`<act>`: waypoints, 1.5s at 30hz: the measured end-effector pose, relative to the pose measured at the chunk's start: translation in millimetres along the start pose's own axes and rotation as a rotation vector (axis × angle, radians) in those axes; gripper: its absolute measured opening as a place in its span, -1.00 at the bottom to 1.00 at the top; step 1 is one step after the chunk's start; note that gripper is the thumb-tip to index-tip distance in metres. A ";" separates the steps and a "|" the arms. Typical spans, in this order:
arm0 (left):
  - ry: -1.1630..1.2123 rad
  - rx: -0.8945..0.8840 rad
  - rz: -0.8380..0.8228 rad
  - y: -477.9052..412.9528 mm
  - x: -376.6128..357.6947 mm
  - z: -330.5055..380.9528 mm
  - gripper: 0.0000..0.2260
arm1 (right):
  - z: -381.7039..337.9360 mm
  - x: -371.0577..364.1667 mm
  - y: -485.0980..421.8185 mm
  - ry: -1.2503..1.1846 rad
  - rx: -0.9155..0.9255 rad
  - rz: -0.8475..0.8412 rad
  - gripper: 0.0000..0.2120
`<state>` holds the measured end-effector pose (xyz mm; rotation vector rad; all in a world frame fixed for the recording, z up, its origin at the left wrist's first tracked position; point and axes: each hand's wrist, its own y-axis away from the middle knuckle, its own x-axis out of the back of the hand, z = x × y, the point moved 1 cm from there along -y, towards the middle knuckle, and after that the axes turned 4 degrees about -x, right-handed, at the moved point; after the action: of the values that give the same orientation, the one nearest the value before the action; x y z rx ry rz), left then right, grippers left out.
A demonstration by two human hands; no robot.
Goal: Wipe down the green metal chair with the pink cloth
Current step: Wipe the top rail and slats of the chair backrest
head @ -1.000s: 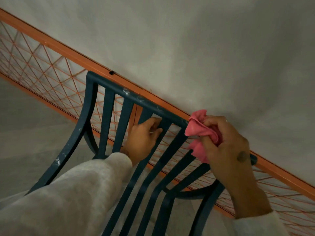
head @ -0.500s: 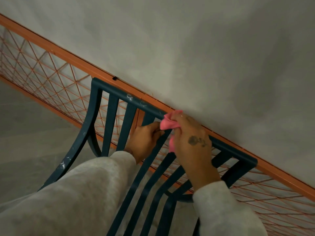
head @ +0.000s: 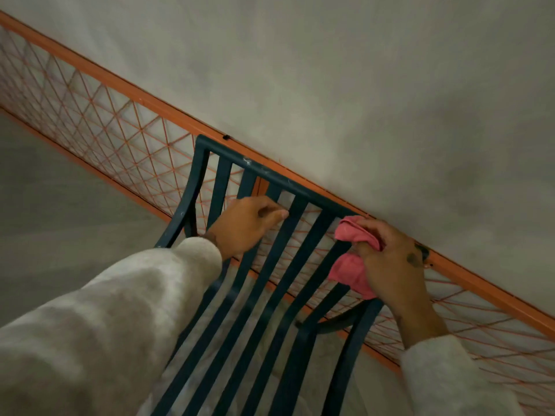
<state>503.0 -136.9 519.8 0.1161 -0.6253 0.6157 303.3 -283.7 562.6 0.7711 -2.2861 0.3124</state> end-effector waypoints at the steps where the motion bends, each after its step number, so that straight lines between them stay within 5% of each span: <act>1: -0.016 -0.006 0.015 10.1 8.1 8.5 -0.76 | -4.6 3.3 9.5 -0.027 0.001 -0.023 -0.72; 17: -0.256 0.034 0.253 225.1 156.1 153.5 -0.71 | -126.5 96.0 160.7 -0.163 0.258 -0.126 -0.79; 26: -0.265 0.007 0.309 257.9 209.8 187.6 -0.69 | -164.7 125.4 185.3 -0.183 0.286 -0.097 -0.82; 35: -0.289 -0.051 0.197 197.1 243.9 137.1 -0.71 | -189.8 85.5 153.1 -0.172 0.204 0.024 -0.79; 45: -0.226 -0.103 -0.107 97.1 309.1 7.8 -0.75 | -222.6 -7.6 108.3 -0.158 -0.141 0.210 -0.75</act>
<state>641.0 96.1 697.8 0.1231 -0.8629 0.4692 362.1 -101.1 719.2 0.5005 -2.5134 0.1884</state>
